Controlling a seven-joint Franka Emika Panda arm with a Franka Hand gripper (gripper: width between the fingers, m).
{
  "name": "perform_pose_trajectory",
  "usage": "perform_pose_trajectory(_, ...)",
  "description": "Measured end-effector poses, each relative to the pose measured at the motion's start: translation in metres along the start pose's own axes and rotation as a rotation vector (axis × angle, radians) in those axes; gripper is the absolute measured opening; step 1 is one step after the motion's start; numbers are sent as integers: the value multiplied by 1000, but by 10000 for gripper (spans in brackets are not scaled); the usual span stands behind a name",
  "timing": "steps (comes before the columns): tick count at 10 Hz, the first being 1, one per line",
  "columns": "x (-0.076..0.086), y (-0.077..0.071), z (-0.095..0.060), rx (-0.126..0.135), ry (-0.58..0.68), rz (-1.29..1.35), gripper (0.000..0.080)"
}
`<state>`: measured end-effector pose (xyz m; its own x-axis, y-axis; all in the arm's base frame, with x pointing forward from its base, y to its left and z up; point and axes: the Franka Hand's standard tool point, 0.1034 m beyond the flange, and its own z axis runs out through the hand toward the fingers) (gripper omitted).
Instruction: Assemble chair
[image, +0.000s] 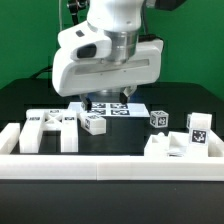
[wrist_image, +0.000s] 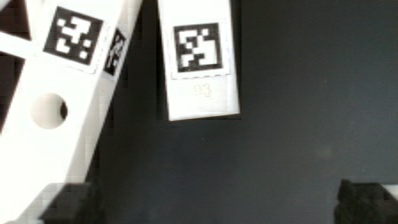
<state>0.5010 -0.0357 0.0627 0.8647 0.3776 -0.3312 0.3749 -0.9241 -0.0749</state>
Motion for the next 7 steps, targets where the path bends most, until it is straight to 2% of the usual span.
perform_pose_trajectory(1, 4, 2, 0, -8, 18, -2, 649)
perform_pose_trajectory(7, -4, 12, 2, -12, 16, 72, 649)
